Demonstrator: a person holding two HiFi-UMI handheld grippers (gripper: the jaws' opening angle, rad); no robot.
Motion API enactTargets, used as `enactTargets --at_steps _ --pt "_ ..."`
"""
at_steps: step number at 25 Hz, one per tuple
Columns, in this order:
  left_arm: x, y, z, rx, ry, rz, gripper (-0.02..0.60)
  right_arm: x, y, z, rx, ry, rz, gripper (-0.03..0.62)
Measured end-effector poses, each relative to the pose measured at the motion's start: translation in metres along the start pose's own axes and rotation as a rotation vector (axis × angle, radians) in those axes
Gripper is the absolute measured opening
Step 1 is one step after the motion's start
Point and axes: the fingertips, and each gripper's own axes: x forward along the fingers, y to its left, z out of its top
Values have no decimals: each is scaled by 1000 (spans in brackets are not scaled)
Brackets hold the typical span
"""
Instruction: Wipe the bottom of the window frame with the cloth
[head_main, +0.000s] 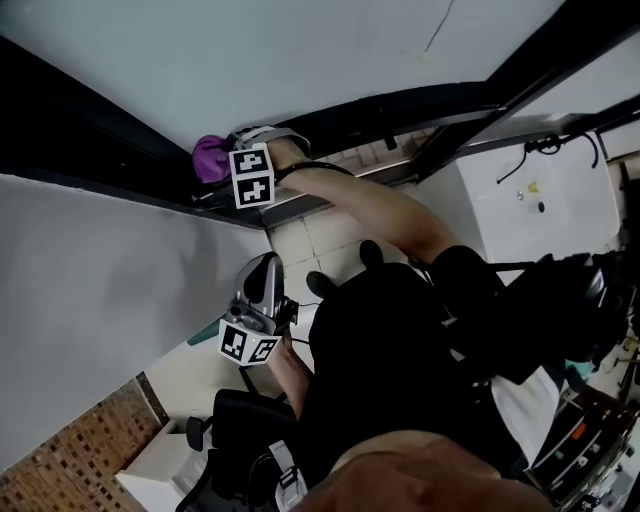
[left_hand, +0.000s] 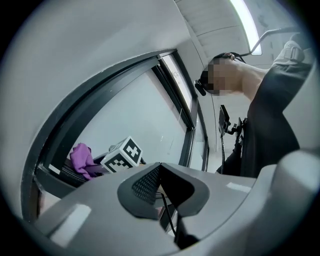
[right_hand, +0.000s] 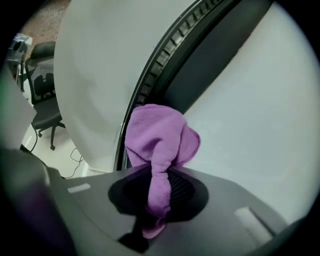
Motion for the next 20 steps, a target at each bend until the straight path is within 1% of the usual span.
enactTargets --at_steps 3,7,11,13,15,18,20 --pt "13 -1 -11 -15 21 -26 2 -17 -9 -45 12 65 -29 61" --pt "26 -6 -18 -23 38 -50 2 -40 -20 -98 -65 201 -99 61" --pt "44 -18 -26 -32 52 -89 2 -69 -33 -157 -179 405 -171 60" --pt "52 -23 -30 -35 61 -104 2 -82 -38 -185 -231 509 -187 60" --pt "58 -26 -33 -40 67 -115 2 -92 -41 -206 -271 586 -192 60" --pt "63 -31 -38 -45 70 -127 2 -97 -41 -219 -290 618 -182 58" --pt "66 -34 -41 -46 69 -128 2 -95 -37 -221 -272 605 -139 58"
